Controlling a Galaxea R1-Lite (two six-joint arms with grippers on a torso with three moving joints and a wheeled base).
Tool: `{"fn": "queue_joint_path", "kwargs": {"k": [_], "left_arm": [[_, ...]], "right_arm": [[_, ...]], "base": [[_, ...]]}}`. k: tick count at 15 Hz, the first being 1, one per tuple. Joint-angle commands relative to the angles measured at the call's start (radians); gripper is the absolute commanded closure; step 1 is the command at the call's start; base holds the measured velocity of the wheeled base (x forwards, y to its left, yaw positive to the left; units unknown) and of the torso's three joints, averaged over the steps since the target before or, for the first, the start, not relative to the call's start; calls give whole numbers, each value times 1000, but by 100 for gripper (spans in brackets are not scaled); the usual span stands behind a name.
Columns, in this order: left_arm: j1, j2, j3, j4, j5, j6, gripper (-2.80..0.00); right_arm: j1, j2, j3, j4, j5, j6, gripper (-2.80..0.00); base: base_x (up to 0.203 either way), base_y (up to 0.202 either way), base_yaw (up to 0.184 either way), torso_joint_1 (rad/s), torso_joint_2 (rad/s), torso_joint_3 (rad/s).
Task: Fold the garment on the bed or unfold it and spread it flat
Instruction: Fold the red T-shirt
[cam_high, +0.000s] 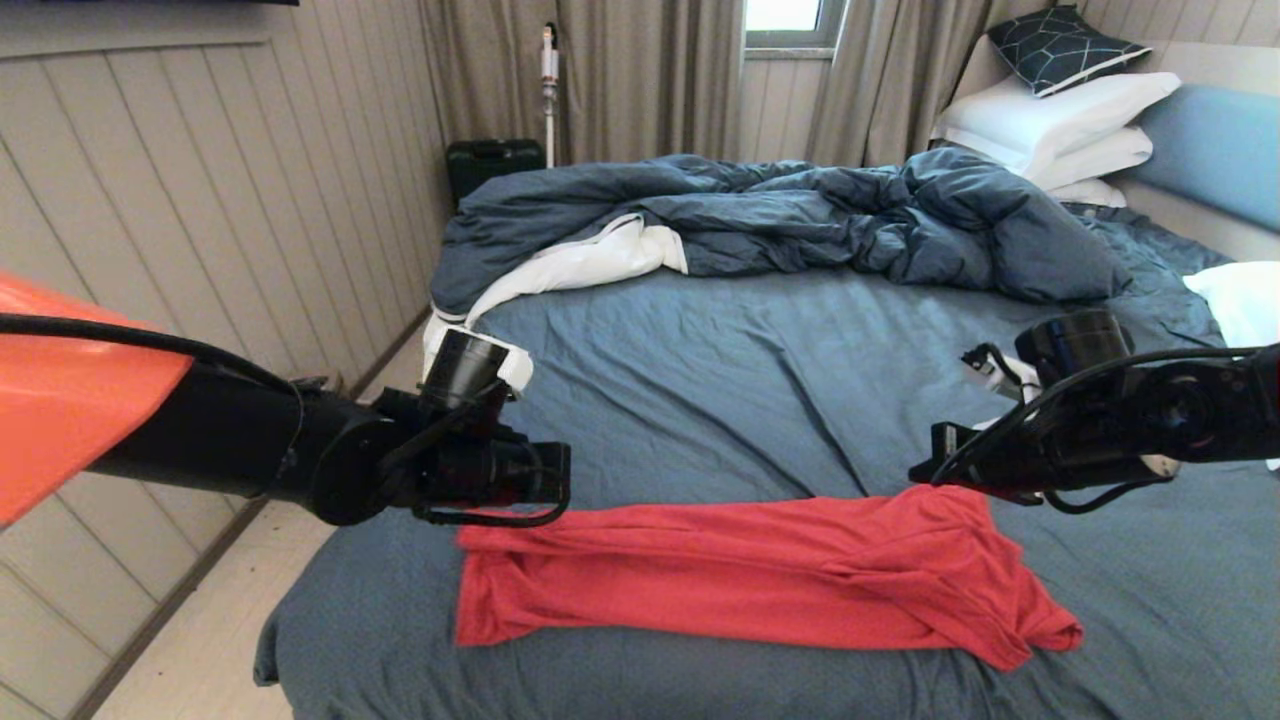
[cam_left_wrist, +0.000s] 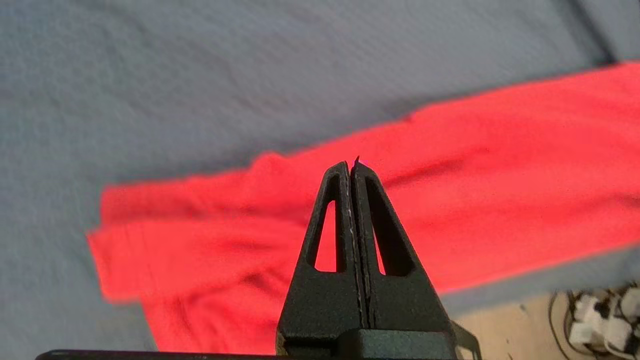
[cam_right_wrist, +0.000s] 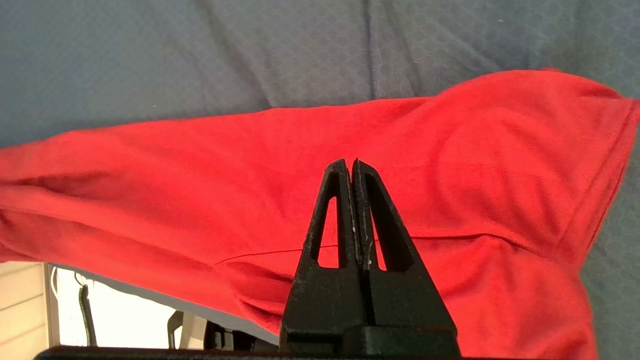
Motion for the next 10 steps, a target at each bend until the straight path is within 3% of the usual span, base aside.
{"fn": "queue_joint_path", "kwargs": {"k": [1, 6, 10], "left_arm": [[22, 97, -30, -6, 0, 1, 0], [62, 170, -28, -13, 1, 4, 0], [58, 136, 54, -12, -1, 3, 0]], "right_arm": [[0, 3, 1, 1, 2, 1, 0], [-1, 6, 1, -3, 2, 0, 0], [-7, 9, 4, -10, 2, 0, 0]], "base": [[0, 0, 0, 0, 0, 0], [0, 0, 0, 0, 0, 0], [0, 0, 0, 0, 0, 0]]}}
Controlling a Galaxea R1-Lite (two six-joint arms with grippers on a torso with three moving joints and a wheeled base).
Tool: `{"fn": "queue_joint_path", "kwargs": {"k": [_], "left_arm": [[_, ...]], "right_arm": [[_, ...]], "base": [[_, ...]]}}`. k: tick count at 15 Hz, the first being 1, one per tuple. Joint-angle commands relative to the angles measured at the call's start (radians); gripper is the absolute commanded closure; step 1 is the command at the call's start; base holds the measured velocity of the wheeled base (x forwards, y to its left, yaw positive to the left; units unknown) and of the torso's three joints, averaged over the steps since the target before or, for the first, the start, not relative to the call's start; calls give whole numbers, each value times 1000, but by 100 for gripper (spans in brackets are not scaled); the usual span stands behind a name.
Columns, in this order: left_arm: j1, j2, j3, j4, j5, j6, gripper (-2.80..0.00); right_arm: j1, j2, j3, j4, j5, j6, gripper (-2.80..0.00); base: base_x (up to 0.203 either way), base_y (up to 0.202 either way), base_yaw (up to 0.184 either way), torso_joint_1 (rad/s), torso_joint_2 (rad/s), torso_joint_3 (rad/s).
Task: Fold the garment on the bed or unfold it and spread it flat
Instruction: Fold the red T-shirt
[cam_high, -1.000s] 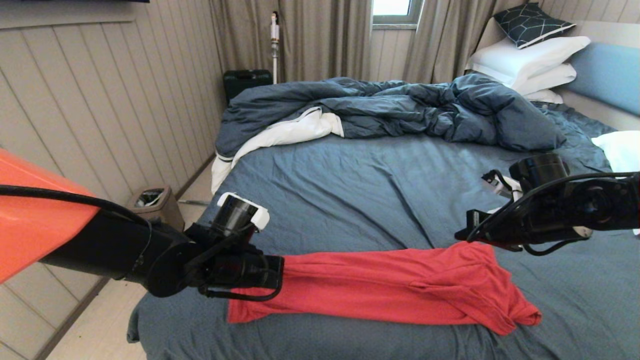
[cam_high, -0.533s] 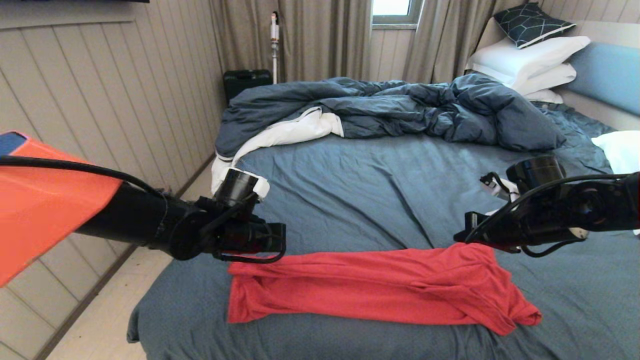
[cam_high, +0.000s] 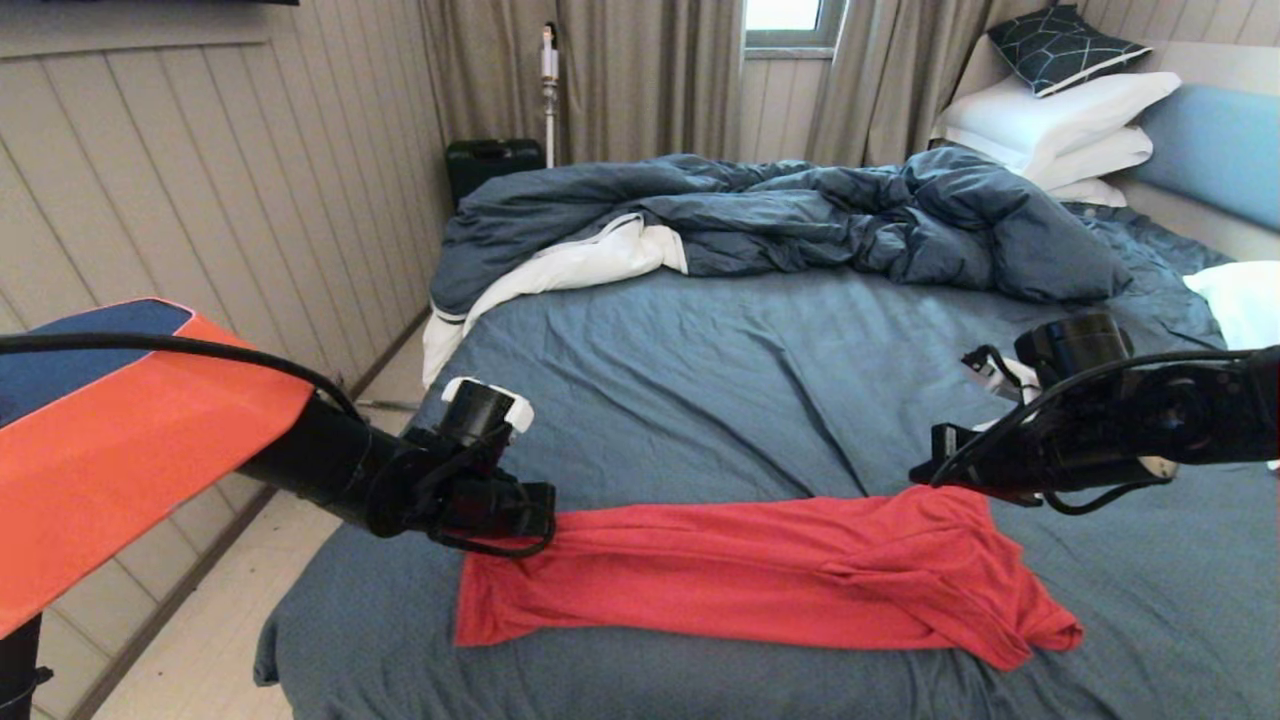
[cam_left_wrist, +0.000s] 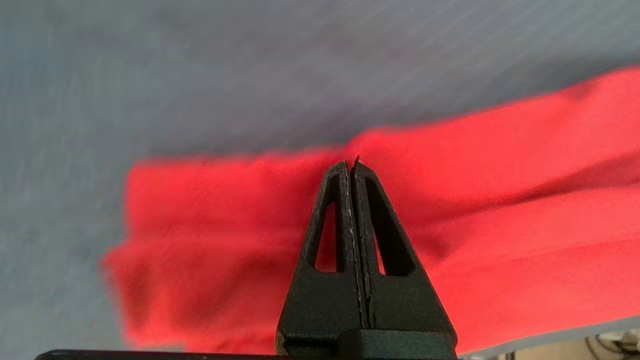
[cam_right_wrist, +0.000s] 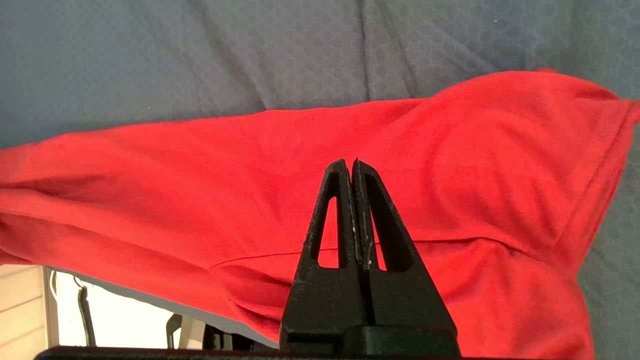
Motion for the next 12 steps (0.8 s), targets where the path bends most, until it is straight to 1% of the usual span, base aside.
{"fn": "queue_joint_path", "kwargs": {"k": [1, 4, 7, 11, 12], "left_arm": [[-6, -22, 54, -4, -2, -4, 0], [-20, -71, 92, -2, -3, -5, 0], [-61, -121, 119, 2, -3, -12, 0], [-104, -126, 158, -4, -13, -21, 0], [-113, -122, 168, -5, -14, -34, 0]], "right_arm": [[-1, 4, 0, 0, 1, 1, 0], [-1, 9, 0, 0, 1, 1, 0], [-2, 14, -2, -2, 1, 1, 0], [-8, 22, -5, -2, 1, 0, 0], [-10, 24, -3, -9, 1, 0, 0]], "base": [[0, 0, 0, 0, 0, 0], [0, 0, 0, 0, 0, 0], [0, 0, 0, 0, 0, 0], [0, 0, 0, 0, 0, 0], [0, 0, 0, 0, 0, 0]]}}
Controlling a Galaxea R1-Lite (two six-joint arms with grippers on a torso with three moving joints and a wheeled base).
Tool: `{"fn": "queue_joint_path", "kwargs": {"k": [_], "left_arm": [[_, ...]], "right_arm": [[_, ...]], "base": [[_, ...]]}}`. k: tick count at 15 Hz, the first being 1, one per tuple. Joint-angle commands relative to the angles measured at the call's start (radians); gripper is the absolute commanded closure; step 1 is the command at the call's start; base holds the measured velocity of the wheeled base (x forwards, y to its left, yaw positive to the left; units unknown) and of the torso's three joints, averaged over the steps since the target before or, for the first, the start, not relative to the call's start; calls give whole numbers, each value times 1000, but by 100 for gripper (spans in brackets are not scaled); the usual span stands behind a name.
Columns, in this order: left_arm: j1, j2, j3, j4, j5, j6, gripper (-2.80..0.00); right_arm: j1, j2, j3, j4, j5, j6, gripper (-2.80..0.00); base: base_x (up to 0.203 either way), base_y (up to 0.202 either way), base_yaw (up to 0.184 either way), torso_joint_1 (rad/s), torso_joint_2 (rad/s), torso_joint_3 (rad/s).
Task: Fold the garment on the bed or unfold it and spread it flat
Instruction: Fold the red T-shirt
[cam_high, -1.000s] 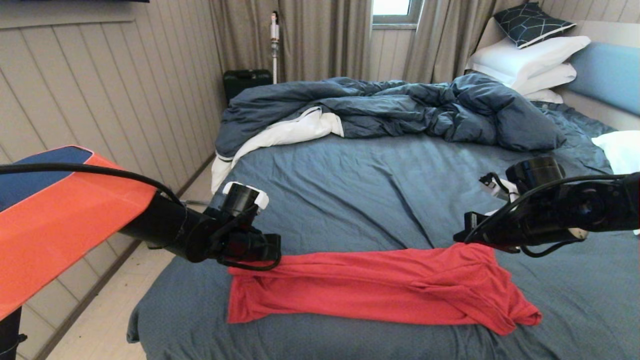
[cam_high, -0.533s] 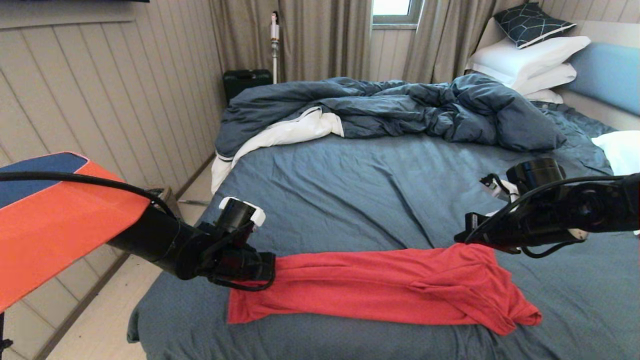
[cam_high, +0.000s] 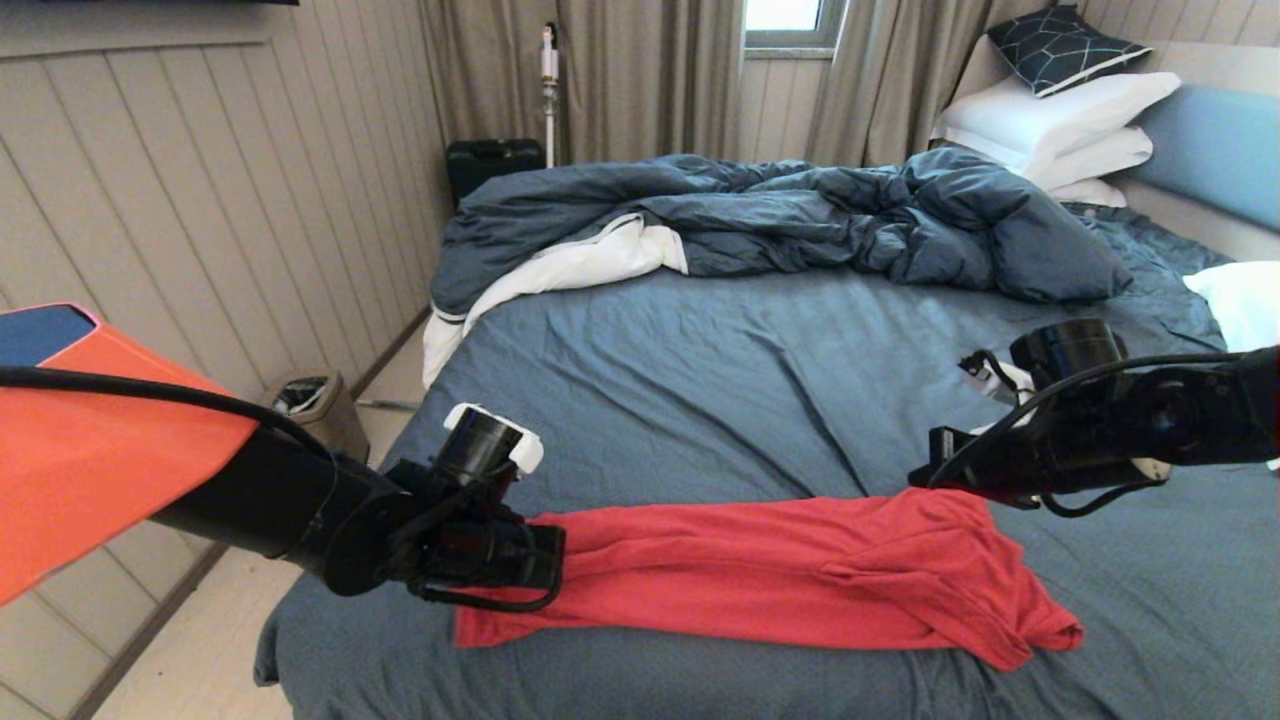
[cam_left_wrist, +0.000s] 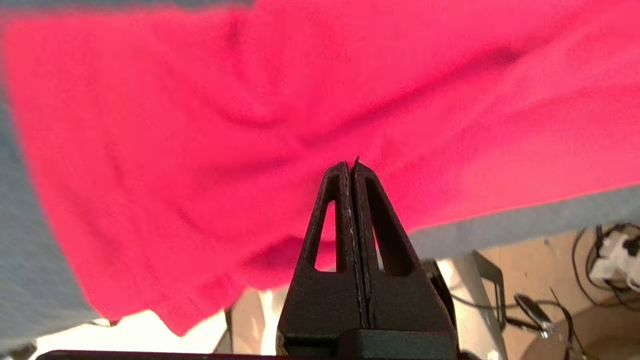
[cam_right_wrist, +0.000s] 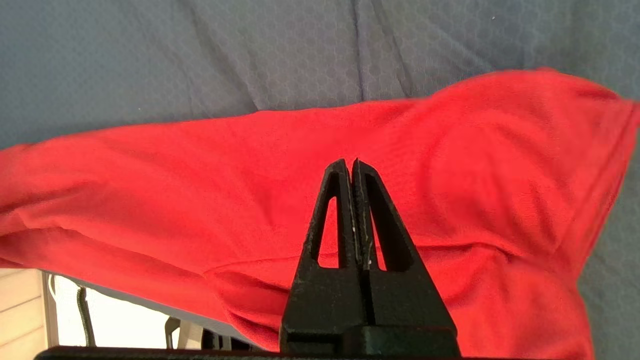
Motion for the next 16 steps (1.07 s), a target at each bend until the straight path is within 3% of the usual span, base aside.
{"fn": "queue_joint_path", "kwargs": {"k": [1, 9, 12, 16], "left_arm": [[-20, 4, 21, -4, 0, -25, 0], [-20, -85, 62, -57, 4, -50, 0], [-21, -87, -35, -44, 6, -53, 0], [-63, 48, -181, 19, 8, -59, 0]], "right_arm": [[-4, 6, 2, -13, 0, 1, 0], [-4, 1, 10, -17, 0, 0, 0], [-3, 1, 12, -17, 0, 1, 0], [24, 1, 27, -17, 0, 2, 0]], "base": [[0, 0, 0, 0, 0, 0], [0, 0, 0, 0, 0, 0], [0, 0, 0, 0, 0, 0], [0, 0, 0, 0, 0, 0]]}}
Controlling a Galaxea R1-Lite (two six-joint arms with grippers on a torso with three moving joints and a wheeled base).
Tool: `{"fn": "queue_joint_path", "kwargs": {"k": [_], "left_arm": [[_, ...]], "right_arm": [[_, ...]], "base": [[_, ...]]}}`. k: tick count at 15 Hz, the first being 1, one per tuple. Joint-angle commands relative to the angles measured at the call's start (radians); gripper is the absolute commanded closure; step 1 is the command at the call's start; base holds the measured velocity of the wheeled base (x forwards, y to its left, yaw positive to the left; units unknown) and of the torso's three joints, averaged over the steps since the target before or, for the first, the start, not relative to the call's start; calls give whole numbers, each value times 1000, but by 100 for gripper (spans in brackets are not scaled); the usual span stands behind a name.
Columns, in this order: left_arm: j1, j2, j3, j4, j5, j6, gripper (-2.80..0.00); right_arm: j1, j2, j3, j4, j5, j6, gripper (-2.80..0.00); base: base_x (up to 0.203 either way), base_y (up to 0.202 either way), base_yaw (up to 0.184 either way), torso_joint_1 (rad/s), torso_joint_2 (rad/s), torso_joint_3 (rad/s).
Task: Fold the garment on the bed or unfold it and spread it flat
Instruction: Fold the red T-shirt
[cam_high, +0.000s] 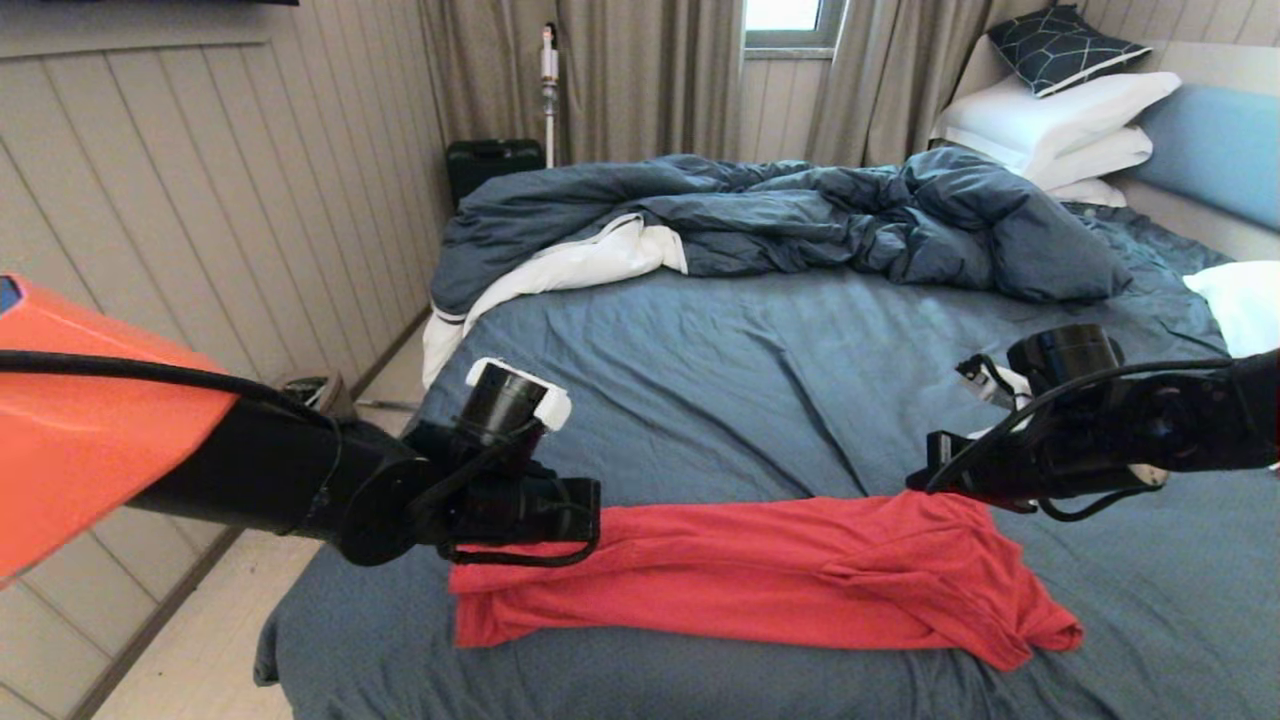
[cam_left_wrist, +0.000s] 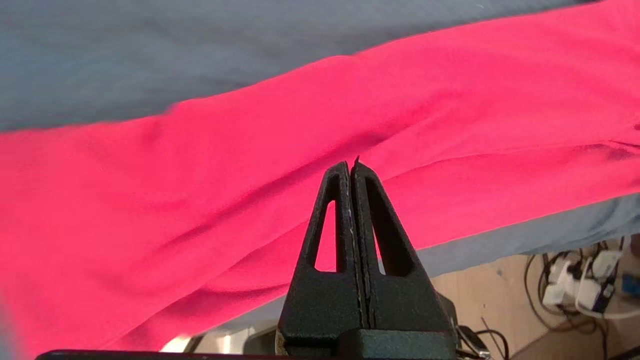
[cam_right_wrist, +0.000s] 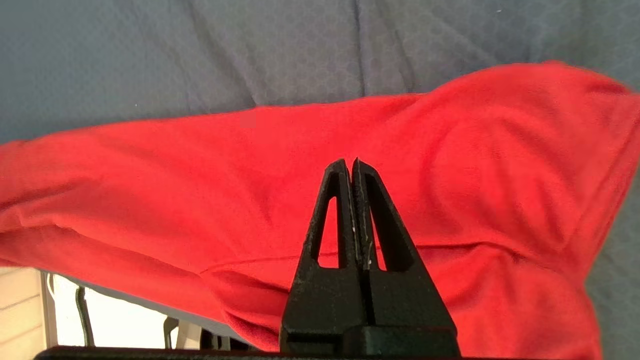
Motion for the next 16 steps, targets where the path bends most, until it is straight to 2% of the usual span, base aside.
{"fn": "queue_joint_path", "kwargs": {"k": [1, 8, 13, 16], "left_arm": [[-22, 87, -47, 12, 1, -4, 0], [-83, 101, 48, 7, 2, -22, 0], [-95, 38, 132, 4, -2, -28, 0], [-95, -15, 124, 4, -3, -34, 0]], "right_arm": [[29, -1, 8, 1, 2, 3, 0], [191, 63, -58, 5, -17, 14, 0], [341, 180, -188, 11, -107, 19, 0], [415, 237, -252, 22, -160, 19, 0]], "base": [[0, 0, 0, 0, 0, 0], [0, 0, 0, 0, 0, 0], [0, 0, 0, 0, 0, 0], [0, 0, 0, 0, 0, 0]]}}
